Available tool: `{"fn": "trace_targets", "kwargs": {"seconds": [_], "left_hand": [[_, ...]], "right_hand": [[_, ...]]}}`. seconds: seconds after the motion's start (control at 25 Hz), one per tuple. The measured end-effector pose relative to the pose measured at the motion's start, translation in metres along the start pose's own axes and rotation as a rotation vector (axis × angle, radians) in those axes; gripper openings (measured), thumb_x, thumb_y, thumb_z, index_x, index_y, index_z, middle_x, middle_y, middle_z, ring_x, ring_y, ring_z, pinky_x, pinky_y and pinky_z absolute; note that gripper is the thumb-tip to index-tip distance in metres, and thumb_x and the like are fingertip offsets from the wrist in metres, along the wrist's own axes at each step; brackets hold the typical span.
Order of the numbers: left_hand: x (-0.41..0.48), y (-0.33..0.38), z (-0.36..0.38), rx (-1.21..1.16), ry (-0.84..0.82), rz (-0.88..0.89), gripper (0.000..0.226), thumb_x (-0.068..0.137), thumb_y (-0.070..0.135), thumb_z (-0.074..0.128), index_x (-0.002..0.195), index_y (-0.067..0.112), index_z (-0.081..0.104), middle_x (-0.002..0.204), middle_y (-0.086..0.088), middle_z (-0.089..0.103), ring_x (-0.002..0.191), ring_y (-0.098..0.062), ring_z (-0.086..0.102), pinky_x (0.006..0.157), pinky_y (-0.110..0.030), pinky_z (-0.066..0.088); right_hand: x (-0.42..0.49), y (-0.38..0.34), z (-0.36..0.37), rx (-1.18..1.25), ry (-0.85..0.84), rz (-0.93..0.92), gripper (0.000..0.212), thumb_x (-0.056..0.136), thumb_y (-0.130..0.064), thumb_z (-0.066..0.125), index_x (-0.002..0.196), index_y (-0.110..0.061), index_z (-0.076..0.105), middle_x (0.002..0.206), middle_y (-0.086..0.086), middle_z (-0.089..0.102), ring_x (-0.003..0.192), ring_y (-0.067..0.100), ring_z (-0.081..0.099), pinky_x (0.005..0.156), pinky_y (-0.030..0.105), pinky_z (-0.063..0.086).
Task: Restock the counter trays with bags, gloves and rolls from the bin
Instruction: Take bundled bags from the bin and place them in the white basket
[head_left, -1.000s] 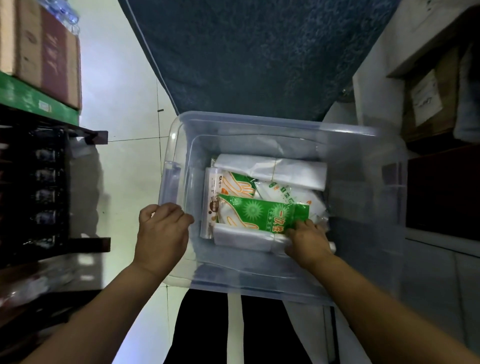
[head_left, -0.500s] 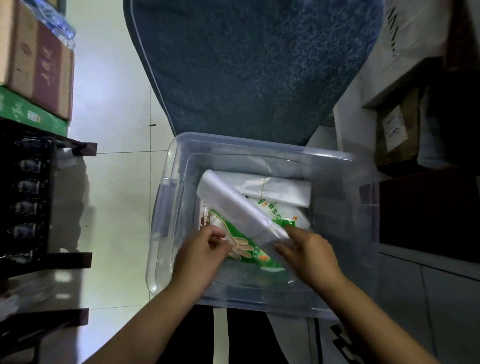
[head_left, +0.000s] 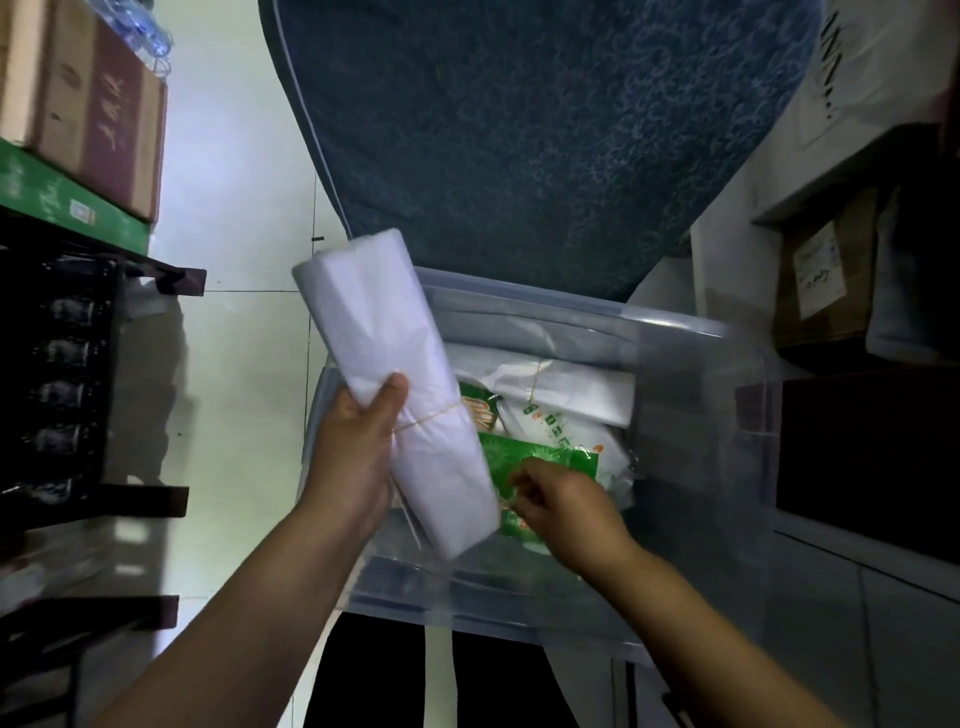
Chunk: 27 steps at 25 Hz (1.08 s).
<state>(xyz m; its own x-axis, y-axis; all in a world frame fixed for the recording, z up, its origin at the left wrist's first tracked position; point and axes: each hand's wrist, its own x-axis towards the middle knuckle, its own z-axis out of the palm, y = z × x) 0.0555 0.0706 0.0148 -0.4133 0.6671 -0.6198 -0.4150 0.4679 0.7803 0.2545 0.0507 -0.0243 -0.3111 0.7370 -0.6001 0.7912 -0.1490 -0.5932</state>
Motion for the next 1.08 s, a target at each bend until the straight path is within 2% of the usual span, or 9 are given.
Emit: {"fn": "trace_targets", "kwargs": {"seconds": [0.16,0.28,0.36,0.48,0.6,0.68,0.84,0.92,1.08], "left_hand": [[0.016,0.013,-0.013,0.236,0.119,0.153,0.007,0.080,0.035,0.064,0.086,0.033,0.066,0.086,0.017,0.074,0.084,-0.006,0.069,0.069,-0.026,0.050],[0.023,0.008,-0.018,0.241,0.112,0.176,0.014,0.079,0.035,0.062,0.090,0.029,0.067,0.091,0.014,0.075,0.088,-0.008,0.069,0.071,-0.025,0.050],[0.028,-0.001,-0.020,0.196,0.070,0.166,0.016,0.081,0.030,0.062,0.096,0.027,0.067,0.098,0.009,0.075,0.094,-0.012,0.069,0.075,-0.025,0.052],[0.030,-0.014,-0.023,0.170,0.042,0.152,0.015,0.087,0.023,0.060,0.099,0.029,0.067,0.102,0.010,0.074,0.096,-0.011,0.068,0.076,-0.022,0.053],[0.027,-0.020,-0.027,0.207,0.048,0.136,0.014,0.086,0.024,0.061,0.094,0.033,0.068,0.100,0.012,0.074,0.095,-0.010,0.068,0.080,-0.028,0.050],[0.023,-0.019,-0.031,0.213,0.045,0.116,0.012,0.083,0.027,0.063,0.091,0.035,0.069,0.097,0.012,0.074,0.093,-0.010,0.069,0.080,-0.030,0.050],[0.012,-0.010,-0.042,0.181,0.024,0.104,0.012,0.086,0.023,0.062,0.091,0.030,0.069,0.093,0.012,0.075,0.088,-0.007,0.070,0.069,-0.018,0.052],[0.005,0.000,-0.047,0.172,0.033,0.098,0.009,0.086,0.022,0.062,0.086,0.027,0.070,0.089,0.009,0.076,0.085,-0.009,0.070,0.067,-0.020,0.052],[-0.012,0.030,-0.052,0.187,0.020,0.074,0.007,0.087,0.023,0.060,0.087,0.020,0.067,0.090,0.006,0.073,0.088,-0.017,0.068,0.071,-0.030,0.050]], "right_hand": [[0.056,0.035,-0.018,-0.288,0.231,-0.011,0.028,0.082,-0.014,0.063,0.109,-0.010,0.062,0.113,0.014,0.064,0.105,0.033,0.057,0.082,0.039,0.048],[0.105,0.046,-0.008,-0.460,0.239,-0.107,0.041,0.079,-0.008,0.060,0.118,0.001,0.055,0.125,0.023,0.056,0.114,0.038,0.051,0.092,0.042,0.043],[0.129,0.052,0.002,-0.585,0.199,-0.120,0.050,0.080,-0.012,0.056,0.127,0.000,0.047,0.133,0.021,0.050,0.122,0.035,0.045,0.102,0.040,0.035],[0.146,0.060,0.005,-0.753,0.171,-0.134,0.055,0.079,-0.018,0.060,0.130,-0.004,0.044,0.130,0.020,0.050,0.119,0.036,0.046,0.100,0.042,0.036],[0.148,0.058,0.003,-0.759,0.278,-0.170,0.051,0.060,-0.002,0.074,0.109,0.001,0.061,0.103,0.027,0.064,0.091,0.042,0.062,0.076,0.043,0.052],[0.143,0.050,0.000,-0.753,0.335,-0.180,0.042,0.059,0.004,0.072,0.101,0.001,0.065,0.091,0.027,0.068,0.074,0.042,0.065,0.062,0.042,0.054],[0.118,0.031,-0.009,-0.756,0.310,-0.174,0.036,0.074,0.002,0.060,0.109,-0.005,0.062,0.085,0.023,0.070,0.068,0.038,0.066,0.054,0.037,0.050],[0.093,0.015,-0.019,-0.700,0.310,-0.072,0.032,0.084,-0.009,0.054,0.115,-0.015,0.059,0.091,0.016,0.071,0.073,0.036,0.066,0.055,0.033,0.045],[0.018,-0.032,-0.039,-0.246,0.372,0.044,0.025,0.085,-0.018,0.058,0.109,-0.022,0.062,0.090,0.011,0.072,0.081,0.033,0.066,0.062,0.033,0.046]]}}
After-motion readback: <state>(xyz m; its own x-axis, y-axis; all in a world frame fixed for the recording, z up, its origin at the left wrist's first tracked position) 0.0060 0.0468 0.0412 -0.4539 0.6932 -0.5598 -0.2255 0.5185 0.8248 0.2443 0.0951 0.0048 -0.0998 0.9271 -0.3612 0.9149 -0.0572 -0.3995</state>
